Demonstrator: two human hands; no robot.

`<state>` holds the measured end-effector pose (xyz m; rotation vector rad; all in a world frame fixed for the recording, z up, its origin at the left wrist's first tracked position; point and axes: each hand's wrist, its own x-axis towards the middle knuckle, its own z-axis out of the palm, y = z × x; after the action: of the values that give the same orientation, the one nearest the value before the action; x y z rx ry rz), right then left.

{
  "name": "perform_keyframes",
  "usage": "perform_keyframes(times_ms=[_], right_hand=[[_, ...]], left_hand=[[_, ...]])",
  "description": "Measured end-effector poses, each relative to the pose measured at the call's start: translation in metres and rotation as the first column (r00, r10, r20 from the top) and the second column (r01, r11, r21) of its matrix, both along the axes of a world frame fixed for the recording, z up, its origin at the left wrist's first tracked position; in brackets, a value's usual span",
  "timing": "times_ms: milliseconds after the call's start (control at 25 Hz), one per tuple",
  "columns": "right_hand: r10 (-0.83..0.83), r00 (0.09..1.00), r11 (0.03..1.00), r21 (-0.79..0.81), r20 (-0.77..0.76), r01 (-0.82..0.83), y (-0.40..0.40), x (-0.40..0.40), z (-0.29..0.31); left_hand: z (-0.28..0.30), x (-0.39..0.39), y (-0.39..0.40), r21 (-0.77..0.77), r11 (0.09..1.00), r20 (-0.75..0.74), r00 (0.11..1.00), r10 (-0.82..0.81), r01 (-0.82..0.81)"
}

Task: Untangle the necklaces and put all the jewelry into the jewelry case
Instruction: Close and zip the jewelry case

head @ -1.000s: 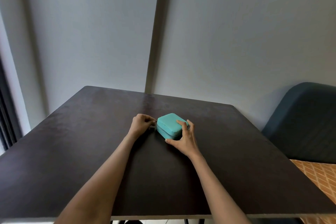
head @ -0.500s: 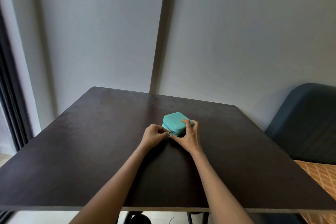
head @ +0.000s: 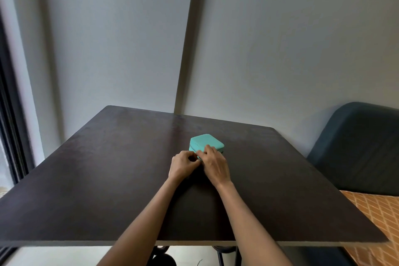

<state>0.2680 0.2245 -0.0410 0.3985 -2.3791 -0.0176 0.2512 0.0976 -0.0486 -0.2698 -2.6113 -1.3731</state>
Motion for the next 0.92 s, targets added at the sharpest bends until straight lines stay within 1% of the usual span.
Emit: perform_keyframes(times_ms=[80,160,200,240,280,360,400,440,560,640,760,800,840,880,920], right_hand=[[0.037,0.999,0.997,-0.066,0.037,-0.034,-0.002,0.000,-0.001],[0.065,0.995,0.991,-0.124,0.075,-0.056,-0.002,-0.002,-0.004],[0.065,0.994,0.988,-0.148,0.089,-0.052,-0.001,-0.003,-0.005],[0.060,0.993,0.983,-0.179,0.105,-0.040,0.000,-0.004,-0.006],[0.057,0.991,0.977,-0.211,0.117,-0.032,0.001,-0.004,-0.008],[0.057,0.989,0.965,-0.261,0.137,-0.020,0.002,0.000,-0.009],[0.055,0.987,0.954,-0.299,0.152,-0.008,0.002,0.002,-0.007],[0.051,0.983,0.938,-0.345,0.174,0.013,0.003,0.006,-0.004],[0.013,0.976,0.881,-0.465,0.219,0.093,0.019,0.007,0.000],[0.005,0.965,0.820,-0.553,0.261,0.145,0.035,0.000,-0.003],[-0.043,0.935,0.680,-0.675,0.353,0.286,0.053,-0.023,-0.005],[-0.072,0.914,0.645,-0.680,0.400,0.348,0.056,-0.032,-0.003],[-0.099,0.890,0.640,-0.656,0.446,0.400,0.057,-0.040,-0.001],[-0.117,0.872,0.656,-0.623,0.475,0.427,0.058,-0.045,-0.001],[-0.121,0.867,0.671,-0.604,0.483,0.430,0.058,-0.048,-0.001]], left_hand=[[-0.001,-0.001,0.001,-0.005,1.000,-0.040,0.999,-0.016,0.016],[0.000,-0.001,0.000,0.059,0.998,-0.101,0.995,0.016,-0.010],[0.001,-0.001,0.000,0.109,0.994,-0.102,0.995,0.020,-0.009],[0.002,-0.001,-0.001,0.113,0.993,-0.090,0.996,-0.012,0.022],[0.003,-0.001,-0.001,0.070,0.993,-0.080,0.993,-0.089,0.094],[0.004,-0.001,0.001,-0.153,0.964,-0.042,0.973,-0.226,0.217],[0.004,-0.001,0.002,-0.226,0.945,-0.024,0.968,-0.249,0.238],[0.003,-0.003,0.004,-0.253,0.937,-0.014,0.968,-0.252,0.241],[0.001,-0.005,0.007,-0.274,0.944,-0.046,0.978,-0.205,0.185],[0.000,-0.006,0.008,-0.303,0.941,-0.089,0.979,-0.184,0.150],[0.002,-0.008,0.012,-0.347,0.931,-0.156,0.972,-0.175,0.112],[0.002,-0.012,0.013,-0.356,0.930,-0.172,0.971,-0.167,0.097],[0.002,-0.016,0.014,-0.362,0.928,-0.182,0.971,-0.158,0.084],[0.001,-0.019,0.014,-0.371,0.926,-0.203,0.968,-0.148,0.064],[-0.001,-0.022,0.015,-0.392,0.920,-0.262,0.957,-0.126,0.014]])
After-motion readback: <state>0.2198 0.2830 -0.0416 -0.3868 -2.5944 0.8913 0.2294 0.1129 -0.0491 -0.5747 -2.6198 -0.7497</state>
